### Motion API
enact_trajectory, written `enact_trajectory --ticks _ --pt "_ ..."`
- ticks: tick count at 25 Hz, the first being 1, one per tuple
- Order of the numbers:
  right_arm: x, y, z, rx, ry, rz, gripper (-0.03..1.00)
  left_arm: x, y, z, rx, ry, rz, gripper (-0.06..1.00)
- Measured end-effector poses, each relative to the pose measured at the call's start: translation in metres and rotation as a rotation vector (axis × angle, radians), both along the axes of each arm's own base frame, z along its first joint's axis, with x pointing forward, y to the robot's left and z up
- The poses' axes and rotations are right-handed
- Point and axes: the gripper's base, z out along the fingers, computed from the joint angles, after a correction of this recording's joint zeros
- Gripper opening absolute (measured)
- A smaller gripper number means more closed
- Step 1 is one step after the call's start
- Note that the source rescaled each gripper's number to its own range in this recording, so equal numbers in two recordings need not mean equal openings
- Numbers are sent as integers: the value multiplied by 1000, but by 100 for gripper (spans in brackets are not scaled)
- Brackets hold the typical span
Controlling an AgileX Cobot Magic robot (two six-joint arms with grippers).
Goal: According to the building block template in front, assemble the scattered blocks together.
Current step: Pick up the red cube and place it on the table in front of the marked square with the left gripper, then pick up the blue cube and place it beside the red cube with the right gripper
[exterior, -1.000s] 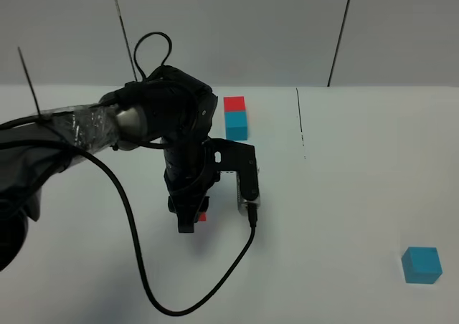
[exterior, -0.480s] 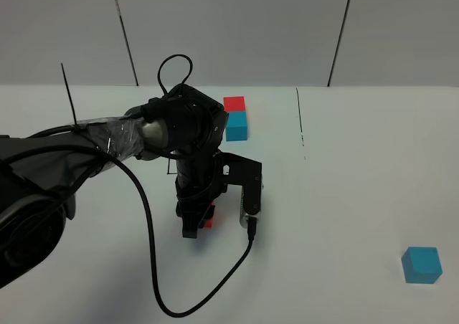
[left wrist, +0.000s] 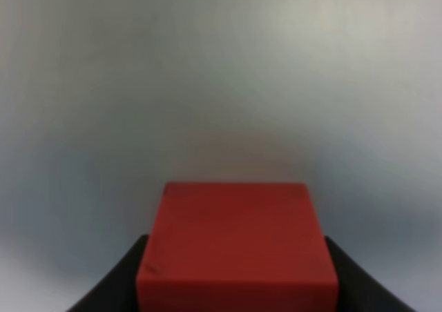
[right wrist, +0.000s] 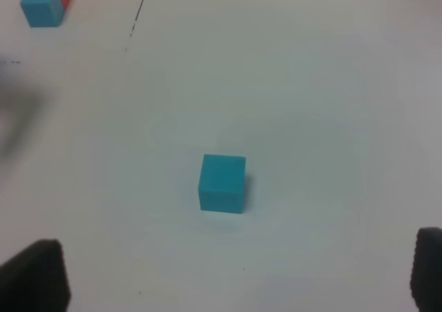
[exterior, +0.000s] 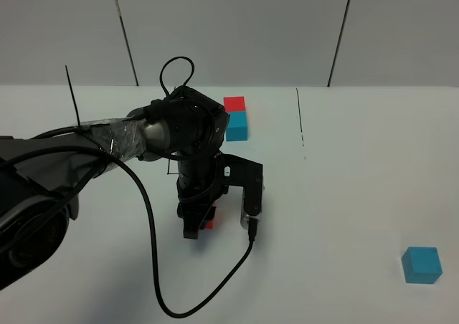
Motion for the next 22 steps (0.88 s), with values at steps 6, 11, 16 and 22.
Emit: enact_trajectory --ticks 6,11,16,22 --pt "0 0 0 0 0 0 100 -2 -2 -4 -6 27 1 26" --pt "0 0 0 0 0 0 100 -4 -2 3 6 54 4 87" --pt "0 0 0 0 0 0 100 -9 1 49 -32 3 50 100" --pt "0 0 0 0 0 0 100 -6 33 126 -144 -120 342 93"
